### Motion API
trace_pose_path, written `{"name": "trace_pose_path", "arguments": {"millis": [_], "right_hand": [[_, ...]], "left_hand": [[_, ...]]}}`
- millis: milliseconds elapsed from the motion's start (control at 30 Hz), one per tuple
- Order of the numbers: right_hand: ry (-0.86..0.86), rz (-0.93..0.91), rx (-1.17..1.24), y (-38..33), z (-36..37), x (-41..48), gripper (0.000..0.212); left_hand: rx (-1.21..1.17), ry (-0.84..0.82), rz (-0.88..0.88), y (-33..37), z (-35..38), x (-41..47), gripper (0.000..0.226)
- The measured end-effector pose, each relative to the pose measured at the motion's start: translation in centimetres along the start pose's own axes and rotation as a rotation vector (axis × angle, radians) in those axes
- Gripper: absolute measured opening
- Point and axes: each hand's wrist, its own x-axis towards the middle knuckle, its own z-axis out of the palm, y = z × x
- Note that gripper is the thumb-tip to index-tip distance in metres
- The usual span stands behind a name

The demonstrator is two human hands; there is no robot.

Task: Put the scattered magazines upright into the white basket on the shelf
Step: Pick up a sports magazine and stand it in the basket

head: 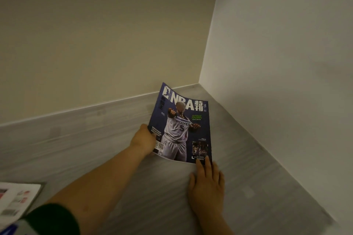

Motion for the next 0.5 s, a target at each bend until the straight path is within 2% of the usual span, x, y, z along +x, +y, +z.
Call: {"name": "trace_pose_path", "arguments": {"millis": [100,167,233,333,433,500], "right_hand": [[0.045,-0.042,0.067,0.2,-0.6,-0.5,0.052],[0.086,-0.038,0.227,0.3,-1.1,-1.1,0.052],[0.126,0.063,0.451,-0.3,-1.9,-1.6,0.051],[0.08,0.189,0.846,-4.1,-3.7,-1.7,0.05],[-0.002,0.134,1.075,-10.0,-5.1,-1.8,0.054],[-0.031,0.104,1.214,-13.8,-6.0,-2.3,0.044]], "left_hand": [[-0.178,0.073,0.035,-0.3,-0.9,-2.8,0.023],[-0.244,0.115,0.071,-1.2,-2.6,-4.7,0.018],[-0.269,0.151,0.121,-2.5,-5.1,-6.4,0.005],[-0.274,0.161,0.194,-4.4,-9.4,-9.2,0.013],[-0.269,0.164,0.278,-6.8,-13.4,-12.2,0.017],[-0.289,0.175,0.334,-8.5,-16.5,-14.1,0.022]]}}
